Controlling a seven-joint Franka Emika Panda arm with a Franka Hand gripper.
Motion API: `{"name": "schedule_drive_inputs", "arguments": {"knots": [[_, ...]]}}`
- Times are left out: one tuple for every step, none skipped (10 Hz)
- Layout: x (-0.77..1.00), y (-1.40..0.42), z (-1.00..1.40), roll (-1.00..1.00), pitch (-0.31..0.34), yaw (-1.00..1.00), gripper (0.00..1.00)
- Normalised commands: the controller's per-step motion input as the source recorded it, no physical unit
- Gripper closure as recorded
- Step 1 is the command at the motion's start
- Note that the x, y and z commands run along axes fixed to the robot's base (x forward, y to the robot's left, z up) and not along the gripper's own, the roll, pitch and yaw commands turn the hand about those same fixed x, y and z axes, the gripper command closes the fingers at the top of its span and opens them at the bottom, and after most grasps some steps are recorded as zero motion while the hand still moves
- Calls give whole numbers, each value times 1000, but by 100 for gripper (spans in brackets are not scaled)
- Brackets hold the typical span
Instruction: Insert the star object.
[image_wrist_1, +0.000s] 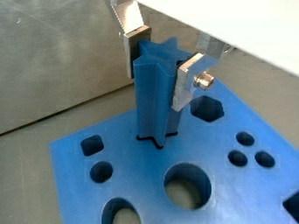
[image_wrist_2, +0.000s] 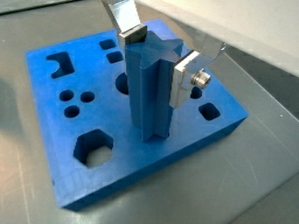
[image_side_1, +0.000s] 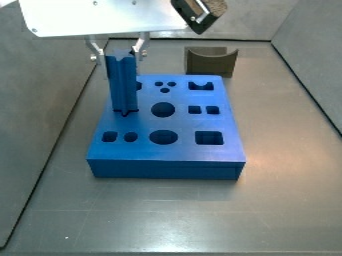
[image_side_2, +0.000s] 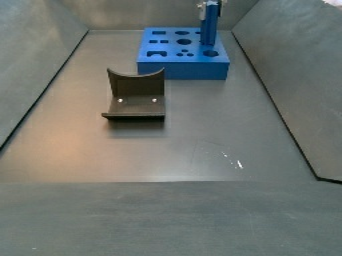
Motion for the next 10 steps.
{"name": "schedule_drive_inputs", "arguments": {"knots": [[211, -186, -389, 0, 0, -246, 100], [60, -140, -509, 0, -26, -137, 100], [0, -54, -680, 1, -59, -69, 100], [0, -14, -886, 43, -126, -80, 100], [-6, -9, -920, 71, -167, -54, 100], [0, -6, -906, 49, -177, -23, 100], [0, 0, -823, 4, -156, 0, 100], [0, 0, -743, 50, -130, 0, 100], [-106, 0, -794, 189, -164, 29, 100], [-229, 0, -717, 297, -149, 40, 100]]}}
